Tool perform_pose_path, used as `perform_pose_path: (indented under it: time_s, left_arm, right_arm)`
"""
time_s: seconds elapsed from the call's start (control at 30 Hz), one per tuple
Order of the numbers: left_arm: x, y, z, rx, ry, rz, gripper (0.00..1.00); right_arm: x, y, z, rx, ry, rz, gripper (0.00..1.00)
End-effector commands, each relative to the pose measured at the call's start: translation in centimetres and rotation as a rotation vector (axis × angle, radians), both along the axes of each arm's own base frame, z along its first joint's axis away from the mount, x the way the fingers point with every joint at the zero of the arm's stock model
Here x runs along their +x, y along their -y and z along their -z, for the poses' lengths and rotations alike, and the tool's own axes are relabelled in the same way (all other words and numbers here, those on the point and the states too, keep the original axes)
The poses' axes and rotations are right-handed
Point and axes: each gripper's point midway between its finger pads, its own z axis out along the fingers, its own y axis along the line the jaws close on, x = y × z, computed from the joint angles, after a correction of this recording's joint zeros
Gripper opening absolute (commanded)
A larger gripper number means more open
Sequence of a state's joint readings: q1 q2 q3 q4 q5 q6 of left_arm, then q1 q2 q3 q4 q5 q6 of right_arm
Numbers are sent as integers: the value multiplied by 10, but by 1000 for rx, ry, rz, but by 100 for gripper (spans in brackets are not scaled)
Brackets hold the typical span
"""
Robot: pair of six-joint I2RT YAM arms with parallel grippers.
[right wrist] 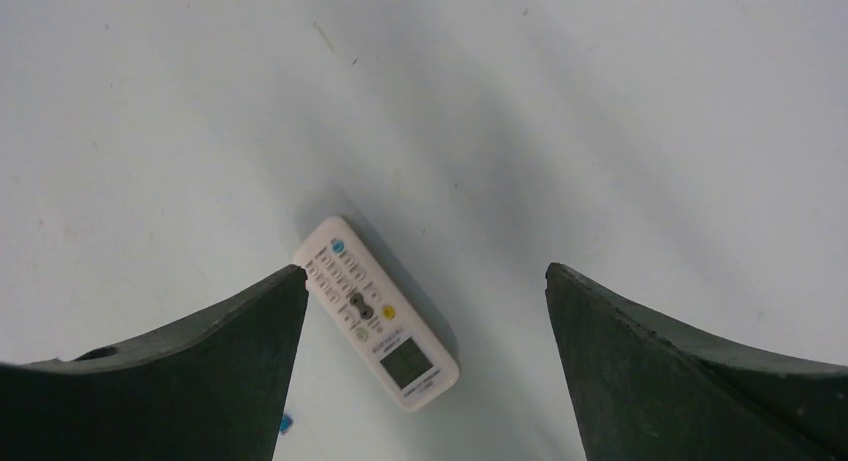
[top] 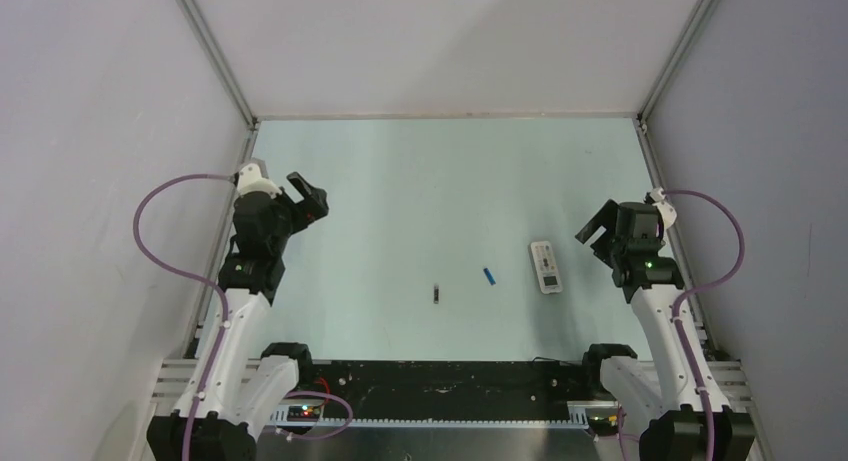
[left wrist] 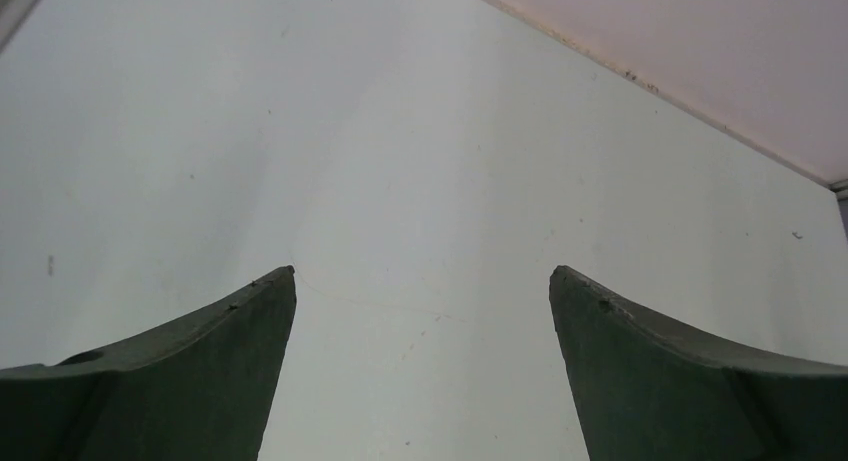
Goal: Load the batteries into the remote control
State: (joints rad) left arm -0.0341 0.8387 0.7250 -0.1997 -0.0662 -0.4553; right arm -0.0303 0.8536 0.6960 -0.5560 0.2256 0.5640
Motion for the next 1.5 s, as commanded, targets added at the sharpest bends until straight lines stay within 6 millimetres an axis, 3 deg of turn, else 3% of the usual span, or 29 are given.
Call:
perform_pose_path:
  time_s: [0.0, 0.1, 0.23, 0.3, 0.47, 0.67, 0.8, 0.97, 1.1, 1.2, 1.3, 1.37, 1.47]
  left_arm:
    - [-15, 0, 3, -81, -6, -37, 100]
    - [-24, -5, -18, -85, 67, -64, 100]
    - [-36, -6, -23, -96, 102, -68, 100]
    - [-41, 1, -16, -126, 90, -40, 100]
    - [-55, 39, 7, -268, -24, 121, 100]
    - [-60, 54, 37, -357, -175, 148, 100]
    - [-55, 55, 43, -366, -221, 145, 100]
    - [-48, 44, 45, -314, -231, 108, 100]
    - [-47, 17, 55, -340, -237, -14, 100]
    - [-50, -3, 63, -368, -238, -102, 100]
    - [-53, -21, 65, -400, -232, -171, 100]
    - [-54, -26, 66, -424, -237, -175, 100]
    - [-55, -17, 69, -497, -269, -105, 100]
  right_arm:
    - [7, -17, -3, 103, 2, -29, 93]
    - [12, -25, 5, 136, -38, -44, 92]
    - [12, -35, 10, 123, -88, -78, 94]
    - [9, -42, 15, 83, -125, -123, 94]
    - [4, -57, 32, 15, -240, -245, 98]
    - [1, -75, 53, -15, -371, -387, 99]
    - [6, -89, 59, -70, -400, -466, 99]
    - [7, -99, 71, -156, -459, -512, 97]
    - [0, -91, 83, -181, -523, -458, 88]
    - [-3, -86, 89, -201, -550, -435, 88]
    - [-4, -94, 94, -169, -559, -466, 90]
    - [-5, -99, 99, -159, -575, -501, 89]
    - [-10, -101, 107, -168, -613, -529, 88]
